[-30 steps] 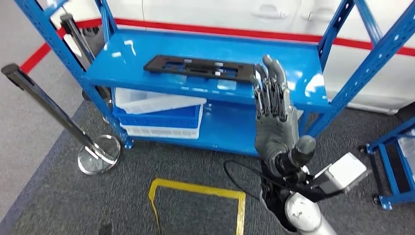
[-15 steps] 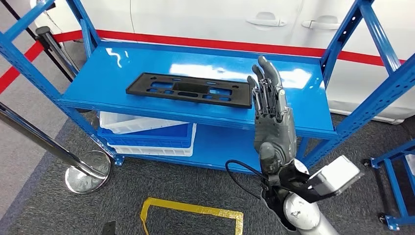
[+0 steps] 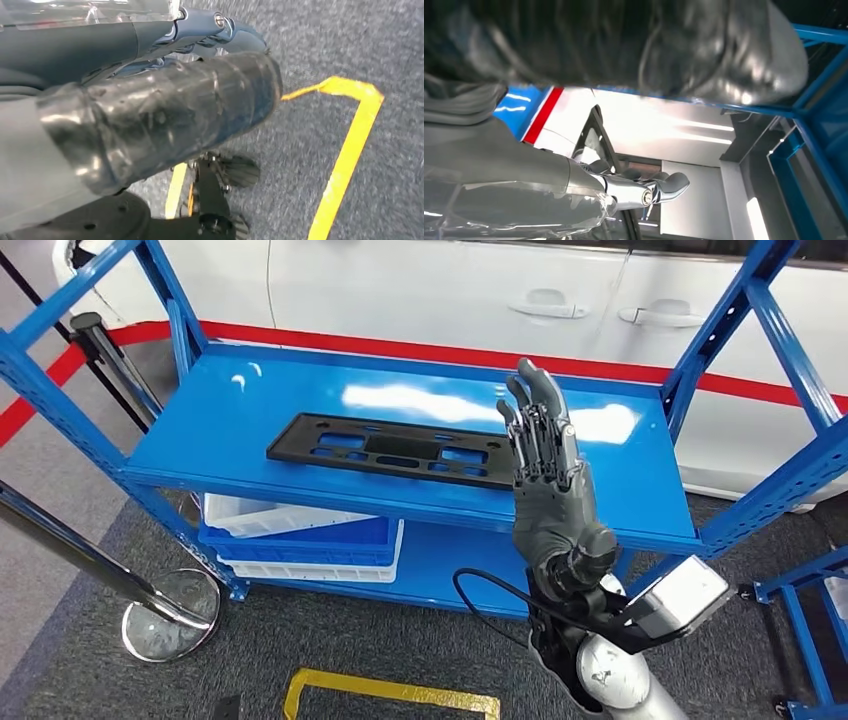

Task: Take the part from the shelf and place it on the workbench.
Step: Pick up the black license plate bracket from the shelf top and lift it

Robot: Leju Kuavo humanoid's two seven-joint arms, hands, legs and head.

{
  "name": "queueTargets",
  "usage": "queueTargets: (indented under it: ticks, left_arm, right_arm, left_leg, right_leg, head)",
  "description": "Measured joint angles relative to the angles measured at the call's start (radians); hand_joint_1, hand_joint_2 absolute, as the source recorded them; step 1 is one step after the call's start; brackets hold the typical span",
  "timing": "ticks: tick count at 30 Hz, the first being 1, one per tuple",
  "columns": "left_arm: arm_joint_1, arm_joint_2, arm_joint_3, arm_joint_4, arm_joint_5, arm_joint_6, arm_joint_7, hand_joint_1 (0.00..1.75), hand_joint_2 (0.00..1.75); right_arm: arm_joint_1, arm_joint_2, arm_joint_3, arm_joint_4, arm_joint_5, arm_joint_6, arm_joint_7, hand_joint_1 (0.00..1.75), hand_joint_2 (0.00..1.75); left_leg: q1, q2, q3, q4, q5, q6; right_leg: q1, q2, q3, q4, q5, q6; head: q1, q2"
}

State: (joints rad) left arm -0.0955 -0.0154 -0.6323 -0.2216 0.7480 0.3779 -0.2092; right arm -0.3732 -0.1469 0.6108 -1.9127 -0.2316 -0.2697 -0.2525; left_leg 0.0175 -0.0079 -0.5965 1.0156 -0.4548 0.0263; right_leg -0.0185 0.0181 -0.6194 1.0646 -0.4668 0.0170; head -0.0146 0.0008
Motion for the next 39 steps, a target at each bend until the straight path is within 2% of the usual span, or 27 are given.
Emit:
queueTargets:
  ticks: [1,3,4,5,6,8,9,10,12,15,16,18,19,20,21,22,23,25,26,29,30,32,34,35,36,37,39]
  left_arm:
    - [-0.002,0.0,-0.001,0.0,-0.002,0.002,-0.002,0.0,0.0]
    - [-0.005,0.0,-0.002,0.0,-0.006,0.007,-0.006,0.0,0.0]
    - [-0.006,0.0,-0.003,0.0,-0.007,0.01,-0.006,0.0,0.0]
    - [-0.006,0.0,-0.005,0.0,-0.009,0.012,-0.006,0.0,0.0]
    - [-0.006,0.0,-0.007,0.0,-0.011,0.014,-0.006,0.0,0.0]
    - [-0.006,-0.002,-0.01,0.0,-0.012,0.017,-0.006,0.0,0.0]
    - [-0.006,-0.002,-0.012,0.0,-0.012,0.017,-0.005,0.0,0.0]
    - [-0.007,-0.003,-0.014,0.0,-0.012,0.017,-0.004,0.0,0.0]
    - [-0.008,-0.003,-0.018,0.0,-0.012,0.017,-0.002,0.0,0.0]
    - [-0.01,-0.001,-0.022,0.0,-0.012,0.016,0.001,0.0,0.0]
    - [-0.01,0.0,-0.023,0.0,-0.012,0.016,0.002,0.0,0.0]
    - [-0.011,0.0,-0.024,0.0,-0.012,0.015,0.005,0.0,0.0]
    - [-0.011,0.0,-0.025,0.0,-0.013,0.014,0.006,0.0,0.0]
    - [-0.01,0.0,-0.025,0.0,-0.013,0.013,0.008,0.0,0.0]
    - [-0.009,0.001,-0.025,0.0,-0.014,0.012,0.009,0.0,0.0]
    - [-0.009,0.002,-0.025,0.0,-0.015,0.011,0.009,0.0,0.0]
    - [-0.009,0.004,-0.025,0.0,-0.016,0.01,0.01,0.0,0.0]
    - [-0.012,0.005,-0.028,0.0,-0.02,0.007,0.013,0.0,0.0]
    - [-0.013,0.005,-0.03,0.0,-0.022,0.005,0.015,0.0,0.0]
    - [-0.014,0.005,-0.04,0.0,-0.035,0.001,0.032,0.0,0.0]
    - [-0.016,0.004,-0.044,0.0,-0.041,0.0,0.039,0.0,0.0]
    - [-0.024,0.005,-0.051,0.0,-0.05,-0.002,0.052,0.0,0.0]
    - [-0.033,0.006,-0.058,0.0,-0.054,-0.003,0.059,0.0,0.0]
    - [-0.035,0.006,-0.062,0.0,-0.055,-0.003,0.06,0.0,0.0]
    - [-0.036,0.006,-0.067,0.0,-0.056,-0.004,0.062,0.0,0.0]
    - [-0.037,0.006,-0.071,0.0,-0.058,-0.004,0.063,0.0,0.0]
    - [-0.042,0.006,-0.077,0.0,-0.063,-0.003,0.069,0.0,0.0]
  right_arm:
    - [0.0,0.0,0.0,0.0,-0.002,0.001,0.0,0.0,0.0]
    - [0.001,0.0,0.0,0.001,-0.005,0.003,0.0,0.0,0.0]
    - [0.002,0.0,0.0,0.002,-0.006,0.003,0.0,0.0,0.0]
    - [0.004,-0.001,0.0,0.003,-0.007,0.003,0.0,0.0,0.0]
    - [0.005,-0.001,0.0,0.004,-0.007,0.003,0.0,0.0,0.0]
    - [0.004,-0.001,0.0,0.004,-0.008,0.005,0.0,0.0,0.0]
    - [0.004,-0.001,0.0,0.004,-0.008,0.006,0.001,0.0,0.0]
    - [0.003,-0.001,0.0,0.005,-0.008,0.008,0.001,0.0,0.0]
    - [0.003,-0.001,0.0,0.005,-0.008,0.013,0.002,0.0,0.0]
    - [0.002,-0.001,0.0,0.006,-0.009,0.016,0.002,0.0,0.0]
    - [0.001,-0.001,0.0,0.006,-0.009,0.017,0.003,0.0,0.0]
    - [-0.001,-0.001,0.0,0.008,-0.01,0.02,0.006,0.0,0.0]
    - [-0.001,-0.001,0.001,0.009,-0.01,0.022,0.009,0.0,0.0]
    - [-0.001,-0.001,0.001,0.011,-0.01,0.024,0.012,0.0,0.0]
    - [-0.001,-0.001,0.001,0.013,-0.01,0.027,0.016,0.0,0.0]
    - [-0.002,-0.001,0.001,0.014,-0.01,0.03,0.02,0.0,0.0]
    - [-0.003,-0.001,0.001,0.015,-0.01,0.033,0.024,0.0,0.0]
    - [-0.007,-0.001,0.001,0.017,-0.005,0.038,0.034,0.0,0.0]
    - [-0.011,-0.001,0.002,0.019,0.003,0.039,0.041,0.0,0.0]
    - [-0.035,-0.002,0.012,0.031,0.077,0.03,0.073,0.0,0.0]
    - [-0.05,-0.001,0.017,0.038,0.118,0.023,0.086,0.0,0.0]
    - [-0.086,-0.001,0.031,0.058,0.191,0.013,0.109,0.0,0.0]
    - [-0.11,0.001,0.043,0.08,0.225,0.011,0.121,0.0,0.0]
    - [-0.116,0.002,0.048,0.09,0.236,0.012,0.127,0.0,0.0]
    - [-0.124,0.003,0.053,0.1,0.251,0.016,0.133,0.0,0.44]
    - [-0.137,0.004,0.061,0.112,0.27,0.023,0.142,0.0,0.87]
    - [-0.182,0.016,0.082,0.145,0.316,0.047,0.161,0.0,1.75]
  left_leg:
    - [0.0,0.001,0.003,-0.004,0.001,0.006]
    - [-0.005,0.001,0.004,-0.003,-0.002,0.015]
    - [-0.008,0.001,0.005,-0.002,-0.004,0.019]
    - [-0.011,0.001,0.006,0.0,-0.007,0.021]
    - [-0.013,0.0,0.008,0.002,-0.011,0.022]
    - [-0.016,-0.002,0.015,0.007,-0.019,0.022]
    - [-0.018,-0.003,0.017,0.01,-0.024,0.02]
    - [-0.019,-0.003,0.017,0.012,-0.027,0.016]
    - [-0.02,-0.002,0.014,0.013,-0.028,0.008]
    - [-0.021,0.001,0.009,0.029,-0.046,-0.009]
    - [-0.02,0.001,-0.006,0.063,-0.066,-0.015]
    - [-0.012,0.002,-0.066,0.18,-0.12,-0.026]
    - [-0.008,0.002,-0.097,0.236,-0.138,-0.03]
    - [-0.005,0.002,-0.118,0.269,-0.141,-0.034]
    - [-0.003,0.002,-0.12,0.266,-0.125,-0.037]
    - [-0.001,0.002,-0.103,0.224,-0.092,-0.039]
    - [0.001,0.002,-0.073,0.158,-0.055,-0.04]
    - [0.0,0.001,-0.018,0.043,-0.011,-0.035]
    - [-0.002,0.0,-0.007,0.018,-0.007,-0.031]
    - [-0.004,-0.002,-0.006,0.008,-0.003,-0.011]
    - [-0.003,-0.001,-0.005,0.004,0.001,-0.003]
    - [-0.002,0.001,-0.004,-0.003,0.007,0.01]
    - [-0.004,0.001,-0.005,-0.003,0.007,0.016]
    - [-0.005,0.0,-0.006,-0.002,0.007,0.016]
    - [-0.006,-0.001,-0.006,0.0,0.007,0.015]
    - [-0.006,-0.002,-0.006,0.002,0.006,0.014]
    - [-0.008,-0.003,-0.007,0.008,0.002,0.009]
  right_leg:
    - [0.0,-0.003,-0.019,0.043,-0.025,0.002]
    - [0.0,-0.008,-0.079,0.169,-0.083,0.001]
    - [0.001,-0.008,-0.106,0.22,-0.097,0.0]
    - [0.001,-0.008,-0.12,0.243,-0.095,-0.001]
    - [0.002,-0.008,-0.116,0.228,-0.073,-0.005]
    - [0.008,-0.008,-0.065,0.115,-0.006,-0.018]
    - [0.012,-0.009,-0.036,0.055,0.017,-0.025]
    - [0.016,-0.01,-0.015,0.014,0.027,-0.031]
    - [0.02,-0.01,-0.002,-0.013,0.023,-0.035]
    - [0.01,-0.01,0.01,-0.033,0.027,-0.042]
    - [0.006,-0.012,0.016,-0.04,0.028,-0.044]
    - [0.005,-0.015,0.02,-0.043,0.028,-0.047]
    - [0.004,-0.015,0.02,-0.043,0.028,-0.048]
    - [0.004,-0.015,0.02,-0.042,0.028,-0.047]
    - [0.002,-0.015,0.02,-0.04,0.027,-0.046]
    - [0.0,-0.014,0.02,-0.038,0.025,-0.044]
    - [-0.001,-0.013,0.02,-0.035,0.023,-0.04]
    - [0.0,-0.012,0.018,-0.028,0.017,-0.028]
    - [0.002,-0.012,0.017,-0.026,0.017,-0.022]
    - [0.001,-0.012,0.015,-0.027,0.017,-0.006]
    - [0.0,-0.013,0.008,-0.014,0.007,-0.001]
    - [-0.002,-0.015,-0.029,0.068,-0.043,0.004]
    - [-0.001,-0.015,-0.085,0.194,-0.1,0.006]
    - [-0.001,-0.015,-0.104,0.236,-0.11,0.007]
    - [-0.001,-0.015,-0.105,0.24,-0.1,0.005]
    - [0.0,-0.015,-0.09,0.208,-0.073,0.002]
    - [0.003,-0.015,-0.029,0.081,-0.01,-0.008]
  head:
    - [0.001,0.0]
    - [0.001,0.0]
    - [0.001,0.0]
    - [0.001,0.0]
    - [0.001,0.0]
    - [0.001,0.0]
    - [0.001,0.0]
    - [0.001,0.0]
    - [0.0,0.0]
    - [-0.001,0.0]
    - [-0.003,0.0]
    - [-0.006,0.0]
    - [-0.006,0.0]
    - [-0.006,0.0]
    - [-0.006,0.0]
    - [-0.006,0.0]
    - [-0.006,0.0]
    - [-0.006,0.0]
    - [-0.005,0.0]
    - [-0.003,0.0]
    - [-0.002,0.0]
    - [0.001,0.0]
    - [0.002,0.0]
    - [0.002,0.0]
    - [0.002,0.0]
    - [0.002,0.0]
    - [0.002,0.0]
